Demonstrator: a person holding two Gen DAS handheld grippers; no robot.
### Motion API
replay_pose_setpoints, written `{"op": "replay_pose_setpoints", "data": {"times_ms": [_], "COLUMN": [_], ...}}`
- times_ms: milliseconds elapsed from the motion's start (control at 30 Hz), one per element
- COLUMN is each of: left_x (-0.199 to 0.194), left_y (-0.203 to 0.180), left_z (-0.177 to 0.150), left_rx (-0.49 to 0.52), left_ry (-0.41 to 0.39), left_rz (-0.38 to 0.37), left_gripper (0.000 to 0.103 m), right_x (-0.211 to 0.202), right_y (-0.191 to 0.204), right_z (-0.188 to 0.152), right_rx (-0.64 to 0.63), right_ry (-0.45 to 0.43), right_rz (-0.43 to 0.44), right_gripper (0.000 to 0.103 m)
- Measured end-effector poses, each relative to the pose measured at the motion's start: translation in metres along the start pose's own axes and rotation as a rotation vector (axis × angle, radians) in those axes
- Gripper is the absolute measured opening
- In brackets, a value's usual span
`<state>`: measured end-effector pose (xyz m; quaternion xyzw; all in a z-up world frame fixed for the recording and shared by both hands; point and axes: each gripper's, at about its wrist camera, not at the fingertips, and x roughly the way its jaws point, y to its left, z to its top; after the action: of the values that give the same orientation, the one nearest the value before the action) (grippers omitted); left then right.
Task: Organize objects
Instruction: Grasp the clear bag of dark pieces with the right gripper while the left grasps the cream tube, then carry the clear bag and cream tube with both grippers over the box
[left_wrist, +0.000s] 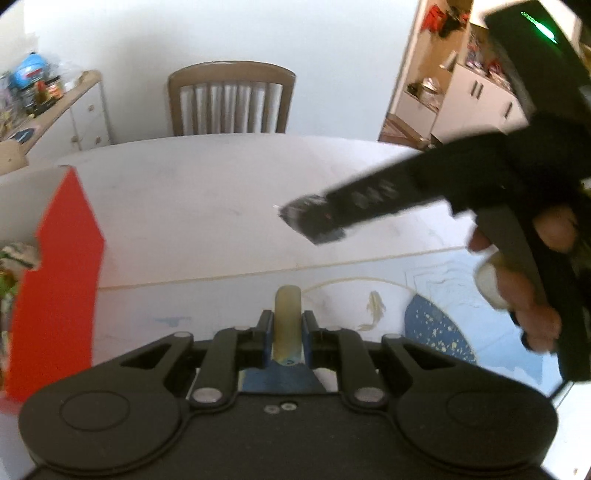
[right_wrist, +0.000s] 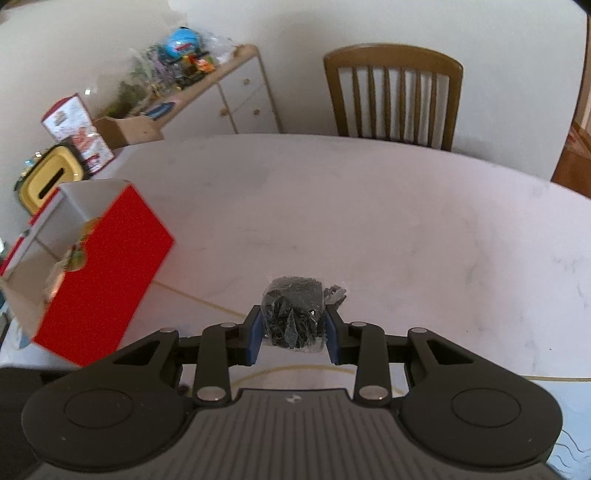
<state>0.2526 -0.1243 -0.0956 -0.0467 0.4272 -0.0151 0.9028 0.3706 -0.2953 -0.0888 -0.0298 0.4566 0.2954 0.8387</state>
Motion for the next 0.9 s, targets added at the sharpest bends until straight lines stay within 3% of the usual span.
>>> {"op": "replay_pose_setpoints", "data": {"times_ms": [333,900], "left_x": [-0.043,-0.1], "left_y": [0.023,0.11], "left_z": [0.012,0.023], "left_rx": [-0.078,-0.207], "left_ry": [-0.044,-0.072], "left_rz": [-0.009,0.01], "left_gripper": [0.013,0.013], "right_x": [-0.052,-0.096], "right_y": [0.035,0.116], "right_z": [-0.008,-0.021], "right_rx": [-0.034,-0.11], "right_ry": [-0.062,-0.117], "right_rz": [0.016,0.021], "right_gripper": [0.033,0.033]}}
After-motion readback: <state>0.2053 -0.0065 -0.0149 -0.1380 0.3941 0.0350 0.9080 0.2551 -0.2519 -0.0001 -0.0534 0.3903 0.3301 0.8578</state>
